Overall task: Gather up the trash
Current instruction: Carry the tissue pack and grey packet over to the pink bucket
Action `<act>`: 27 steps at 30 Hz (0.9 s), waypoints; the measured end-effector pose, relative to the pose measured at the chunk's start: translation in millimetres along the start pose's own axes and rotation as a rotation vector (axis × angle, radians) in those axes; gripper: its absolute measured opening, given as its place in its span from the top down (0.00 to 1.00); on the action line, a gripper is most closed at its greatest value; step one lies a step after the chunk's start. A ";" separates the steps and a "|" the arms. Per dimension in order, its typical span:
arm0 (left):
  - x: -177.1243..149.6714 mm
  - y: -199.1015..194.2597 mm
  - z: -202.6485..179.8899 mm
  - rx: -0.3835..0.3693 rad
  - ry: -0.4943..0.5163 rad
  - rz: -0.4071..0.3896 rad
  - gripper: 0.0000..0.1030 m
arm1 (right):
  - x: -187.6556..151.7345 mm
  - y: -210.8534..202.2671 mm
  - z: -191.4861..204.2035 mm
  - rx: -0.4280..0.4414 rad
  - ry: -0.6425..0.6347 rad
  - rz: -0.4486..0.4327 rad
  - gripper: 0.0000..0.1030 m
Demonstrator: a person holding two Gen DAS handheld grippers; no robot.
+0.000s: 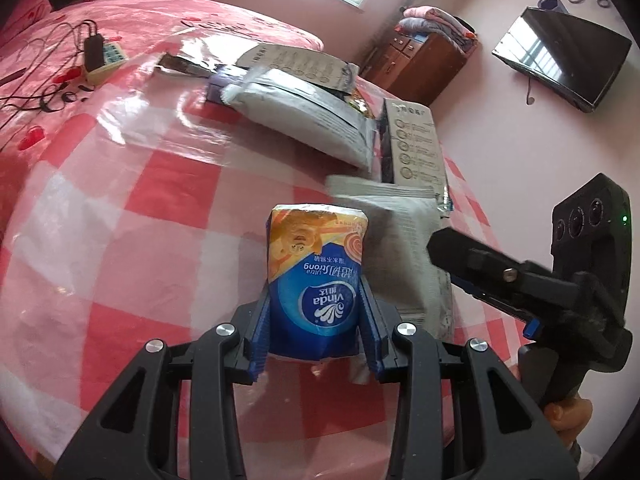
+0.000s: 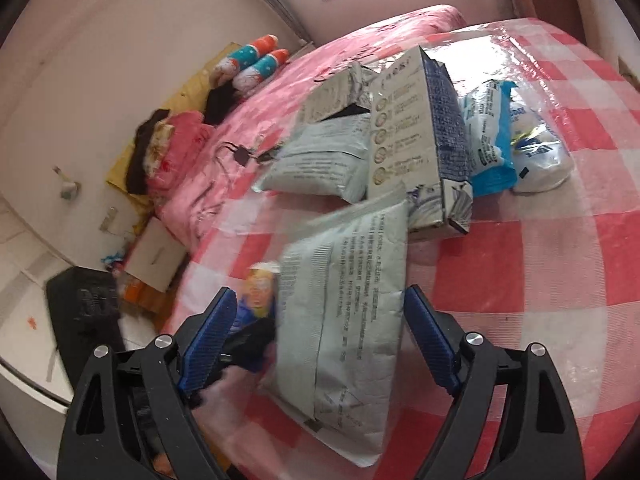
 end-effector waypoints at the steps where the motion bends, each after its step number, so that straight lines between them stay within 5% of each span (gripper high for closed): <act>1: 0.3 -1.9 1.5 0.007 0.001 -0.006 0.61 | -1.0 2.1 2.2 -0.025 -0.015 0.000 0.18; 12: -2.6 -45.8 38.3 0.104 0.004 -0.084 0.61 | -17.2 32.7 12.4 -0.235 -0.183 0.021 0.15; 14: -5.0 -48.8 41.5 0.113 0.011 -0.087 0.61 | -18.5 34.4 13.1 -0.280 -0.214 0.017 0.28; 20: -11.0 -55.6 50.0 0.111 0.002 -0.094 0.61 | -17.5 35.6 17.5 -0.283 -0.254 0.023 0.42; 27: -11.9 -72.6 64.9 0.113 -0.028 -0.130 0.61 | -10.3 33.9 52.0 -0.220 -0.301 0.010 0.44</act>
Point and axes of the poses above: each gripper's, at about its wrist camera, not at the fingertips, and y roughly the way its jaws point, z to its left, x to its top, the point moved 6 cm from there along y, roughly the way its jaws point, and after that the axes turned 1 degree about -x, right-handed, at the moved point
